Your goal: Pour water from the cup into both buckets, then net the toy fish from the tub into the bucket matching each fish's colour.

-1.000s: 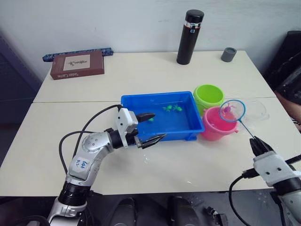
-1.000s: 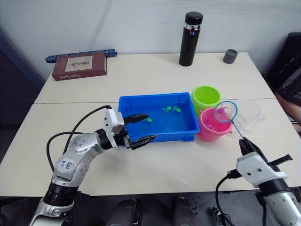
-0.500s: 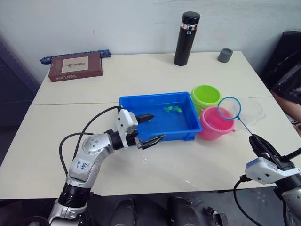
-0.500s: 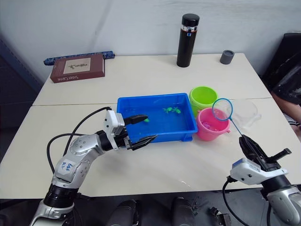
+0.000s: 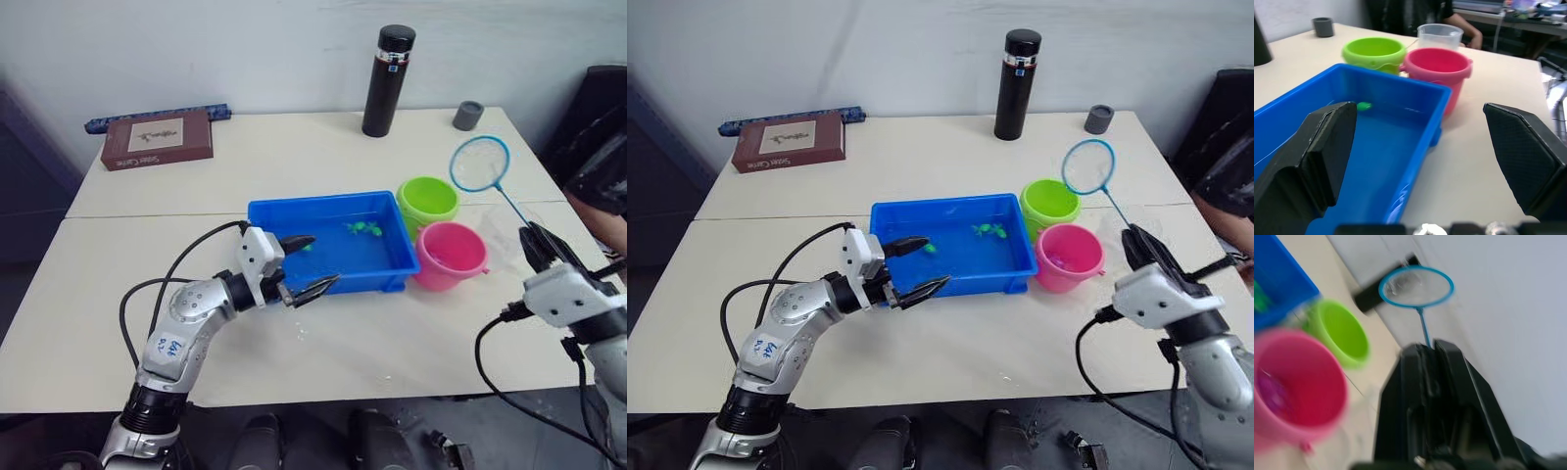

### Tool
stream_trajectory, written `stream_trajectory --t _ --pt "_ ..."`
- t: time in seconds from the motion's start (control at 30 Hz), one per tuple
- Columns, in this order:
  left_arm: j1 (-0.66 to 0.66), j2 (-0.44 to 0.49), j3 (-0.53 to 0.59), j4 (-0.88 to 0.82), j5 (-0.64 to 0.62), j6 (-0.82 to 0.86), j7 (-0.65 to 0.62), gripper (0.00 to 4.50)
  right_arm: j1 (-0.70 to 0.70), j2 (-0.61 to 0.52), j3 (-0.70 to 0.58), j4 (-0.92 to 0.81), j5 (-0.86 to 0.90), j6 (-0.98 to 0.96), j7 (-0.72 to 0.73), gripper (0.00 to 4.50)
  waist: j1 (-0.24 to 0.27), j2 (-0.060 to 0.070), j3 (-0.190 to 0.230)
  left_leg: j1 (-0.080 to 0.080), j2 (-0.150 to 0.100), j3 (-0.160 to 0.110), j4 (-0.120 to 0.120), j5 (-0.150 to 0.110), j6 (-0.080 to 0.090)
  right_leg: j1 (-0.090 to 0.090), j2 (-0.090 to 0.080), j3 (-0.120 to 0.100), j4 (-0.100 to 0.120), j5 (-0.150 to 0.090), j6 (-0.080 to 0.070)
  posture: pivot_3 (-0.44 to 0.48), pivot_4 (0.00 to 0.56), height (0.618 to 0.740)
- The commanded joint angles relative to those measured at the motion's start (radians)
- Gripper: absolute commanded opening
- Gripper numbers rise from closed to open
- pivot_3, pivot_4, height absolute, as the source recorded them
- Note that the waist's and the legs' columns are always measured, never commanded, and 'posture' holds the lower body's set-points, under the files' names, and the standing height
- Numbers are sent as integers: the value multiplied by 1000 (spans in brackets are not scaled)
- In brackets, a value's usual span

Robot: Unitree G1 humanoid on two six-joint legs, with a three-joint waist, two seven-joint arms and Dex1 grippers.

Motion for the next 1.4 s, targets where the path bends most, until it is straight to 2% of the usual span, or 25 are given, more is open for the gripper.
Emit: stream_trajectory --t 0.03,0.3,0.43,0.67,0.87,1.1,1.23,1.4 --pt "19 1 16 -56 29 27 64 4461 -92 28 72 -107 129 220 38 0 1 0 0 0 0 -1 0 0 0 -1 -1 0 1 0 0 0 150 740" --pt "74 -6 35 -125 96 115 211 4461 -239 116 97 -201 404 669 30 0 3 0 0 -2 -2 -9 0 0 0 -1 -2 -1 0 0 0 0 150 740" --pt "101 -12 53 -150 124 136 271 4461 -268 154 54 -232 564 904 3 0 3 0 0 -2 -1 -9 0 0 0 -1 -2 -1 0 0 0 0 150 740" --pt "129 -27 36 -193 121 148 290 4461 -286 247 -50 -290 847 1282 -77 0 1 0 0 -2 -1 -9 -1 0 0 -2 -3 -2 0 0 -1 0 150 740" --pt "135 -28 24 -198 117 144 273 4461 -325 348 -133 -304 973 1464 -183 0 0 0 0 -2 -1 -9 -1 0 1 -2 -3 -2 0 -1 -1 0 150 740" --pt "135 -31 16 -193 119 134 260 4461 -425 449 -210 -259 968 1630 -278 0 0 0 0 -4 -1 -9 -2 0 1 -4 -3 -2 -1 -1 -2 0 150 740" --pt "129 -30 17 -184 123 124 253 4461 -454 500 -239 -204 950 1655 -335 0 -1 0 0 -5 -1 -9 -3 -1 1 -5 -3 -2 -1 -1 -2 0 150 740" --pt "124 -26 21 -175 126 114 249 4461 -469 510 -250 -157 940 1655 -384 0 -2 1 0 -6 -1 -9 -4 -1 1 -6 -4 -2 -3 -1 -2 0 150 740"
